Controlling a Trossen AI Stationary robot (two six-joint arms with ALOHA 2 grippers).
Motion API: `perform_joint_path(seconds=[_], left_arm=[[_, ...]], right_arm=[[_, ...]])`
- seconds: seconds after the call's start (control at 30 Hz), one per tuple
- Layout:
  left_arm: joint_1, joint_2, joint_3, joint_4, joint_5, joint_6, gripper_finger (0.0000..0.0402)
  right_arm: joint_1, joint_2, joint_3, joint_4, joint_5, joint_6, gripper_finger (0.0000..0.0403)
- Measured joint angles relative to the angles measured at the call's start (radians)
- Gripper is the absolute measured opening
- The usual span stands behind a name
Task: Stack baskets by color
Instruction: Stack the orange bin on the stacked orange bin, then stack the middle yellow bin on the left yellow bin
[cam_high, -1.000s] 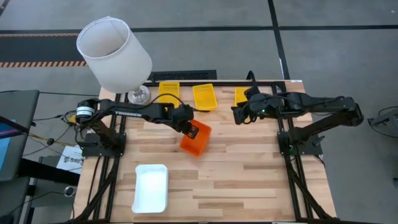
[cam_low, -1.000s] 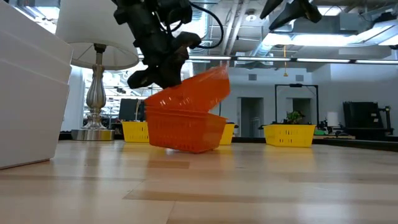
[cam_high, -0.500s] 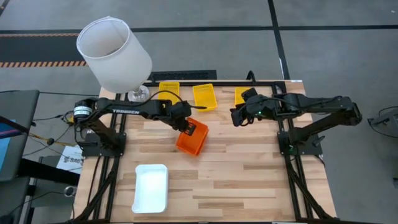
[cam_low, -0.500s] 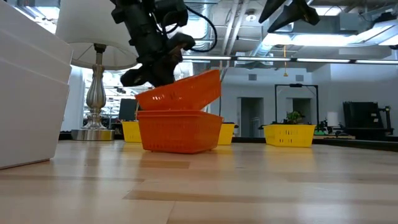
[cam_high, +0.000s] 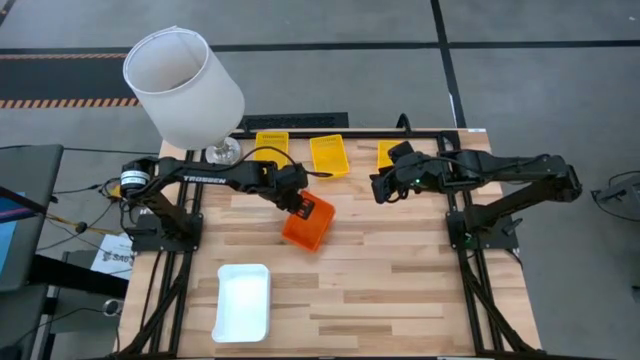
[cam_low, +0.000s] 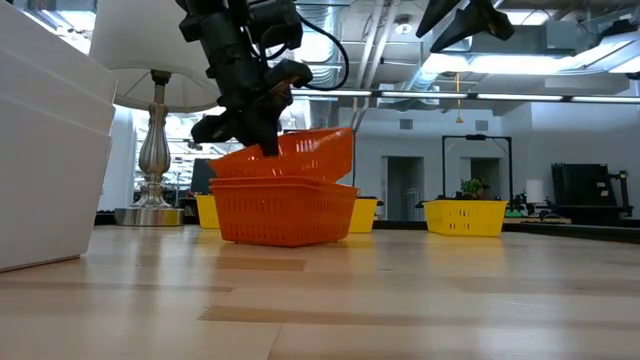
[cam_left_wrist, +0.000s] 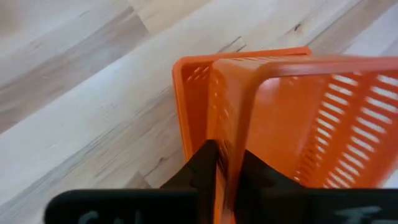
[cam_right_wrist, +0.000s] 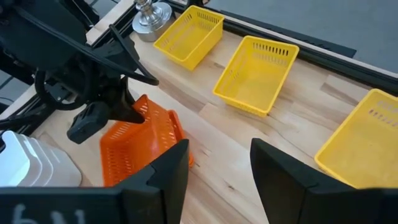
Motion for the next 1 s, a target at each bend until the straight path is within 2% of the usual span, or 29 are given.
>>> perform_joint_path(seconds=[0.37,0.53,0.8,0.9,1.0], left_arm=[[-0.001,-0.001,0.0,0.0,-0.006,0.012,0.0142],[0.012,-0.011,0.0,0.0,0.036,0.012,0.0184],[0.06,-0.052,0.073,-0.05,0.036,0.029,0.0199],[0.081,-0.076,0.121,-0.089,-0.042,0.056,0.0197],[0.109,-0.089,0.17,-0.131,-0.169,0.088,0.0197]], right_arm=[[0.0,0.0,0.0,-0.016,-0.001,0.0,0.02],[0.0,0.0,0.0,-0.035,-0.001,-0.001,0.0198],[-0.021,0.0,0.0,-0.096,0.023,0.011,0.0201],[-0.052,0.0,0.0,-0.136,0.026,0.038,0.02],[-0.093,0.011,0.0,-0.177,0.031,0.049,0.0201]])
